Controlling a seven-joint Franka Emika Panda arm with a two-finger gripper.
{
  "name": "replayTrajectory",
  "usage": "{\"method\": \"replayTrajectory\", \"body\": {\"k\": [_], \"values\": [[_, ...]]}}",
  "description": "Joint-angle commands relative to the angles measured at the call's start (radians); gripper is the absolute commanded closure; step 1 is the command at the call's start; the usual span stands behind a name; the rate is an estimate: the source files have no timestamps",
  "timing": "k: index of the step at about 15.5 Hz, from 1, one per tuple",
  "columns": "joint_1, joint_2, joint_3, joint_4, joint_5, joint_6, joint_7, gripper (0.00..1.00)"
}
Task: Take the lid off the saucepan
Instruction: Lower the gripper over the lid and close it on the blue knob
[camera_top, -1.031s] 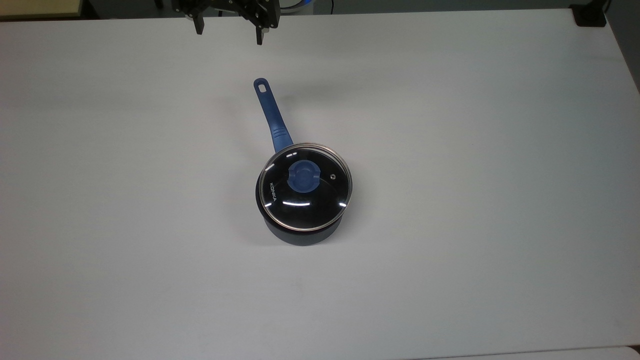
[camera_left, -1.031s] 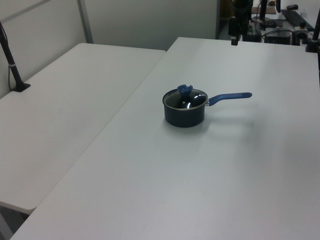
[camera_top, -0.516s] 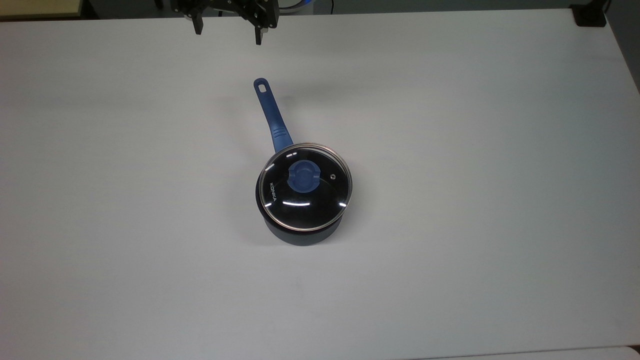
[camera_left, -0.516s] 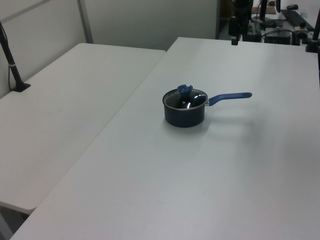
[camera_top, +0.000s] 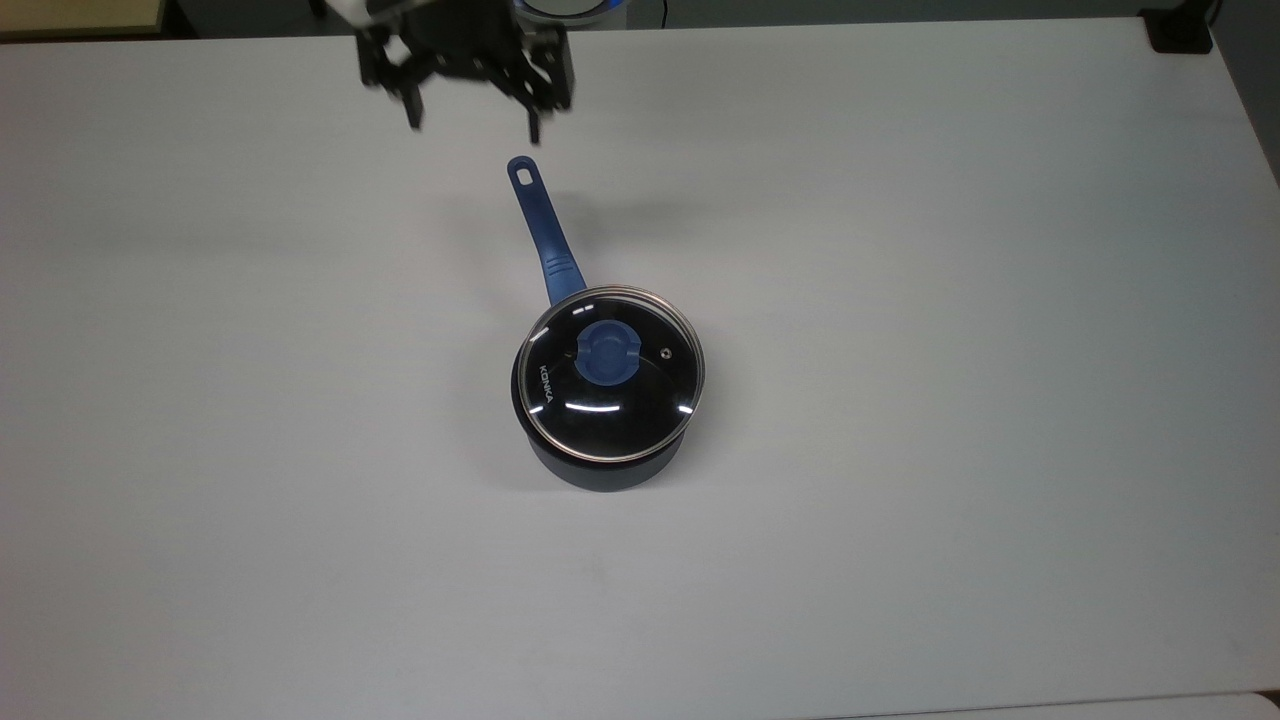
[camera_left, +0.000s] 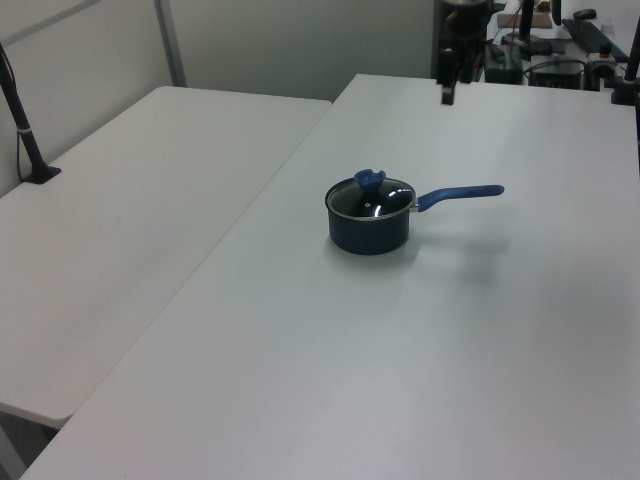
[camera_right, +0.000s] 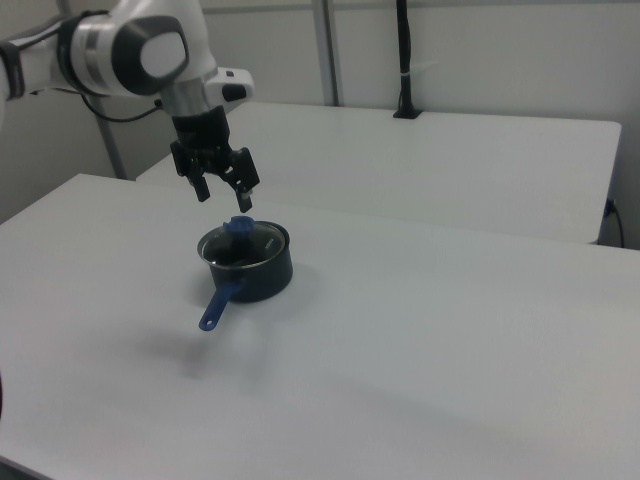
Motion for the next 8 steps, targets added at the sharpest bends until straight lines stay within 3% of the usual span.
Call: {"method": "replayTrajectory", "body": {"k": [1,5,8], "values": [[0.017,0.066,0.0,0.033,0.099,0.105,-0.007,0.0],[0.077,0.164,-0.002,0.033,0.097,0.231,0.064,0.0],[0.101,0.265,-0.002,0.095,0.092,0.306,0.135,0.0]]}}
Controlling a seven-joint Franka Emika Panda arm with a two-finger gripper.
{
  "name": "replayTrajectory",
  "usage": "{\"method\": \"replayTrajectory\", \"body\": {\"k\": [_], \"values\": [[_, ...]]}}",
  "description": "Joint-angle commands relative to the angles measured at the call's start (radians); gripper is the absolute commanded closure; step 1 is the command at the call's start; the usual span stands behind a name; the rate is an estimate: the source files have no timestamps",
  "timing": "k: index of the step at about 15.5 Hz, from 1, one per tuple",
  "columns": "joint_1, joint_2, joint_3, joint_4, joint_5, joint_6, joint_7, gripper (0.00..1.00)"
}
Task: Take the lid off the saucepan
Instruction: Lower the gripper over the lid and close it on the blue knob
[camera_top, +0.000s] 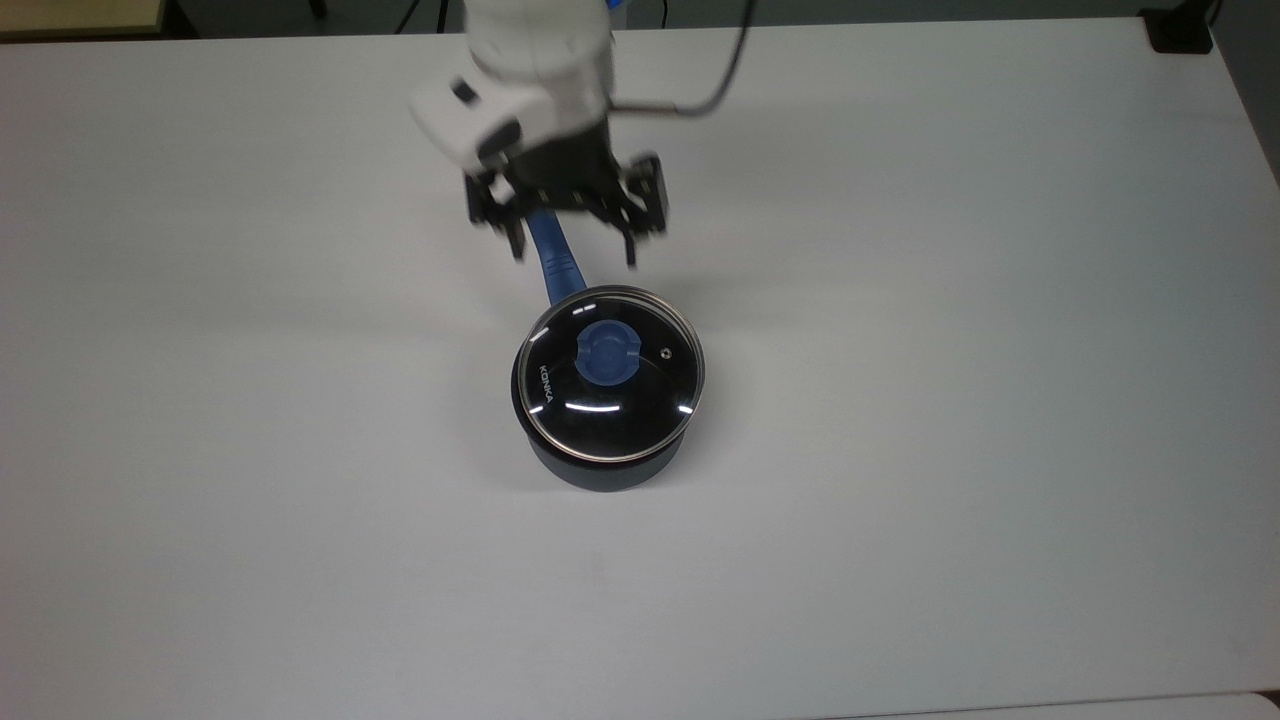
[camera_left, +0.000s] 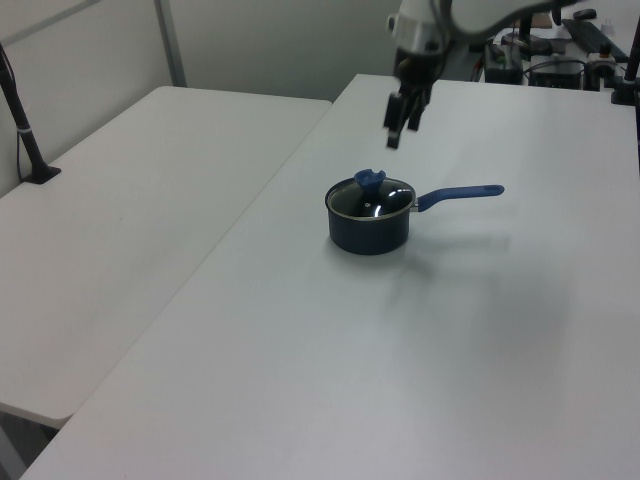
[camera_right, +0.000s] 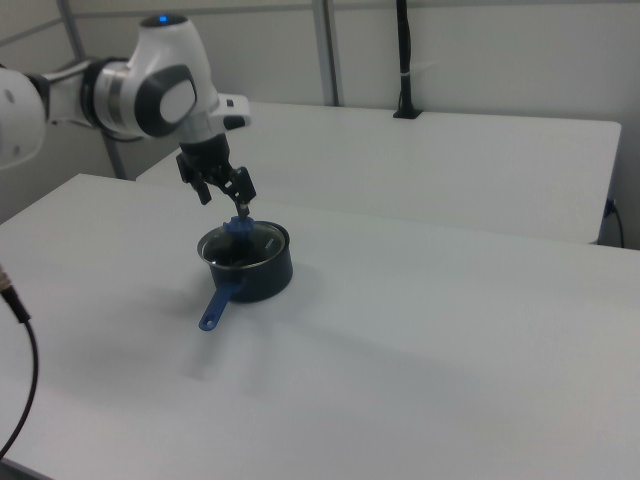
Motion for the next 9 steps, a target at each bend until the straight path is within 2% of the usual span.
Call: {"method": "replayTrajectory", "body": {"k": [1,6,9], "values": [[0.031,0.126,-0.01,0.094,0.002,0.058,0.074,0.0],[0.05,0.183,-0.01,0.108,-0.002,0.141,0.073,0.0],[0.054,0.189,-0.01,0.107,-0.038,0.141,0.071,0.0]]}}
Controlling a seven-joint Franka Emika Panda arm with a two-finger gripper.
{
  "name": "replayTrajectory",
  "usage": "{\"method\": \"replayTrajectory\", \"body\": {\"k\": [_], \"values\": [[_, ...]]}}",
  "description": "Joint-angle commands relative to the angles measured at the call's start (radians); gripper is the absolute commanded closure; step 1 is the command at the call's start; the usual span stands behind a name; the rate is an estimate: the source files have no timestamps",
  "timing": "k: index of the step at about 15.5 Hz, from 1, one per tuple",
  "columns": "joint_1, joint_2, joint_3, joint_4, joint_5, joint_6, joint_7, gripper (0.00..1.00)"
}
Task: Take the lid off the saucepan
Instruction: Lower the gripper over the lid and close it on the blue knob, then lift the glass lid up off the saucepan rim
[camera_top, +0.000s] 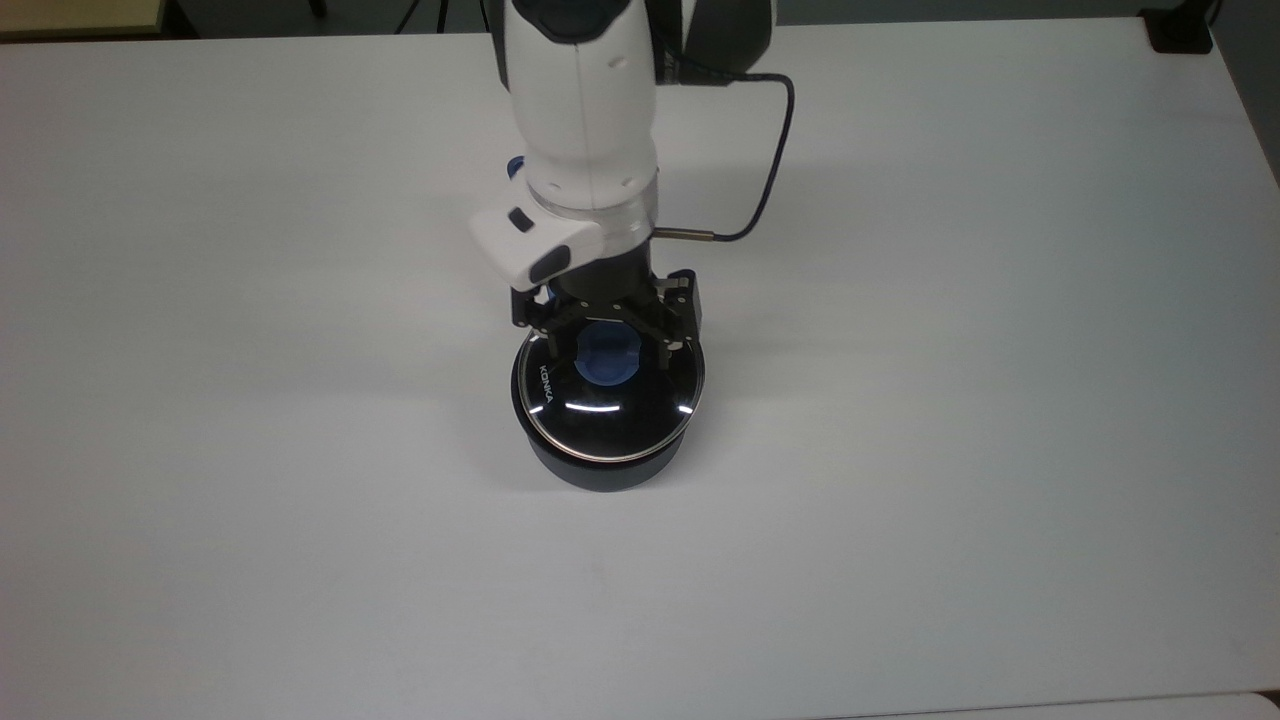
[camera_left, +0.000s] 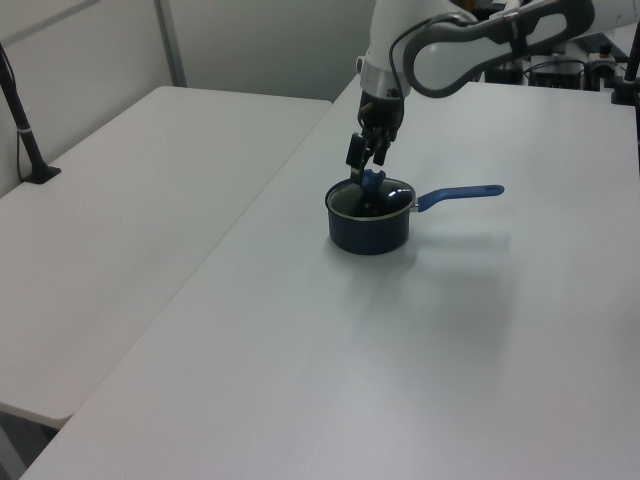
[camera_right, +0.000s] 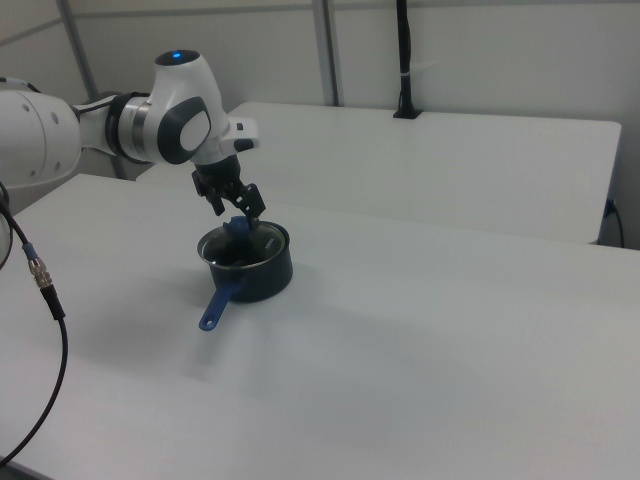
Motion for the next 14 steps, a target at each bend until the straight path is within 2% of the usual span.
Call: {"method": "replayTrajectory", "body": {"k": [1,8,9,11,14], "values": [[0.022,0.01,-0.01,0.009,-0.037,0.013,0.011,0.0],[0.014,0.005,-0.01,0.006,-0.075,0.002,-0.04,0.44],[0.013,0.001,-0.011,0.004,-0.074,-0.001,-0.055,0.44],[0.008,-0.005,-0.013,0.003,-0.074,-0.015,-0.062,0.51],[0.007,-0.035,-0.017,0.004,-0.072,-0.062,-0.069,0.52]]}}
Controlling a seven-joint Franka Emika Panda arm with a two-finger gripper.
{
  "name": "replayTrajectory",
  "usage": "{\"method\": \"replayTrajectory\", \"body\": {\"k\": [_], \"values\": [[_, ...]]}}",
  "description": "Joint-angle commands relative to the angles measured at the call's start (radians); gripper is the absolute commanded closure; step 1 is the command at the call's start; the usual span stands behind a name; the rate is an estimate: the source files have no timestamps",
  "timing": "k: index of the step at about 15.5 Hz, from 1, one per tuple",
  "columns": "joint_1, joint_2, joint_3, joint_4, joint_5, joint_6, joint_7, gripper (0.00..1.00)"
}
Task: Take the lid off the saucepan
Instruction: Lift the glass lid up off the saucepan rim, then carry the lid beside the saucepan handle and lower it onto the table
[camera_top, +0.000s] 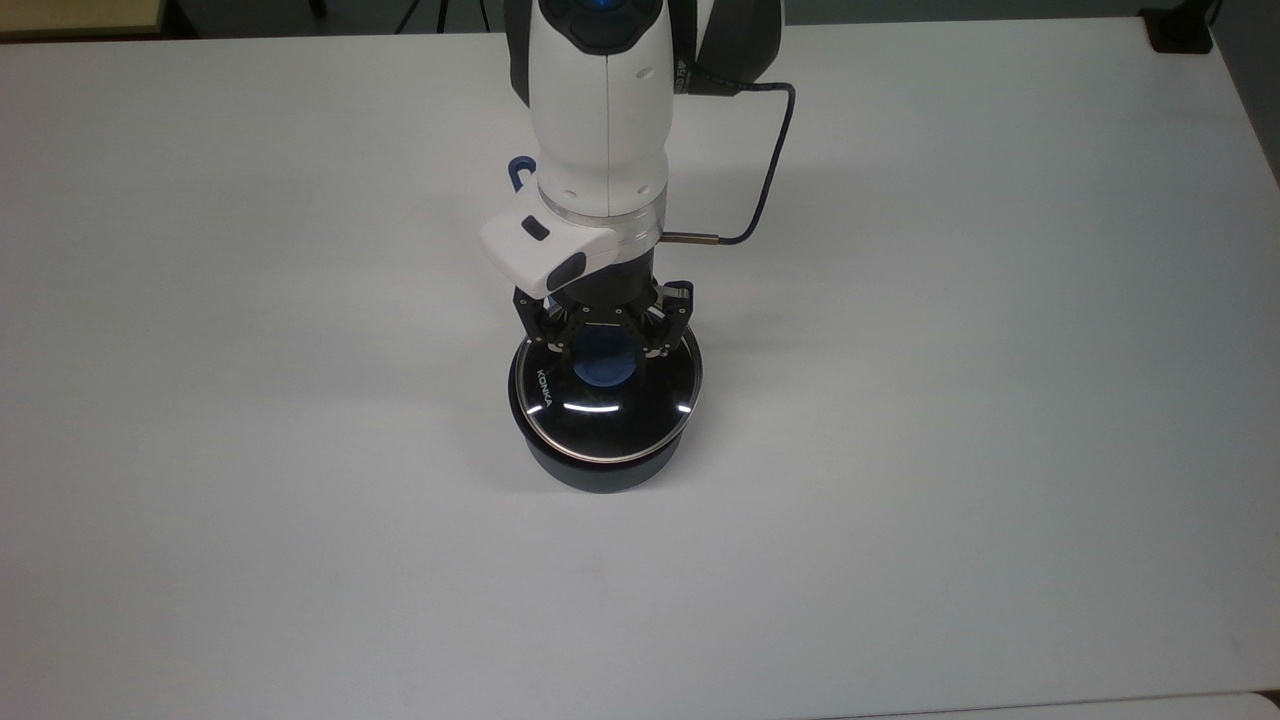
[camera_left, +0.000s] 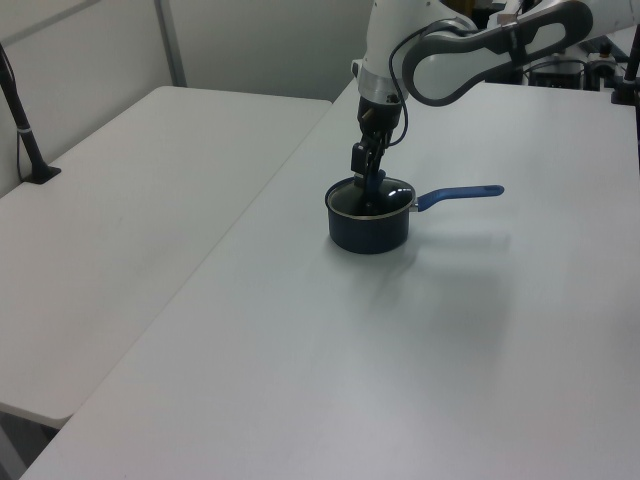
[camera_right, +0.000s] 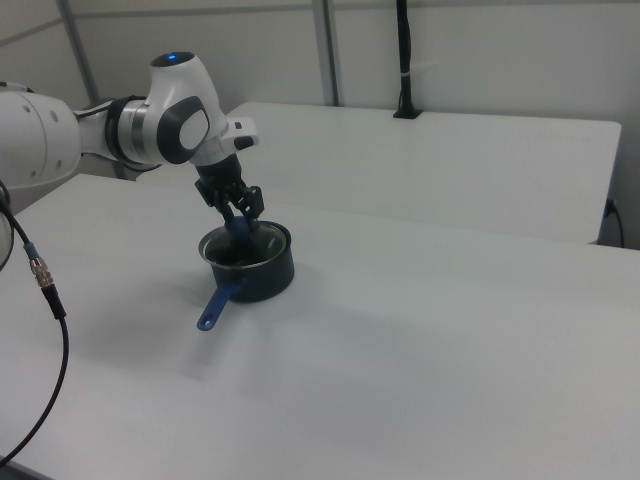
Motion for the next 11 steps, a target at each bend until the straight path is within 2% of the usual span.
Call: {"method": "replayTrajectory", "body": {"k": [1,4,8,11], "values": [[-0.012,-0.061,-0.013,-0.003,-0.009,-0.078,-0.048,0.52],[-0.055,-0.113,-0.013,-0.026,-0.007,-0.139,-0.149,0.52],[-0.12,-0.184,-0.015,-0.096,-0.009,-0.143,-0.247,0.52],[-0.199,-0.222,-0.015,-0.154,-0.013,-0.156,-0.347,0.52]]}}
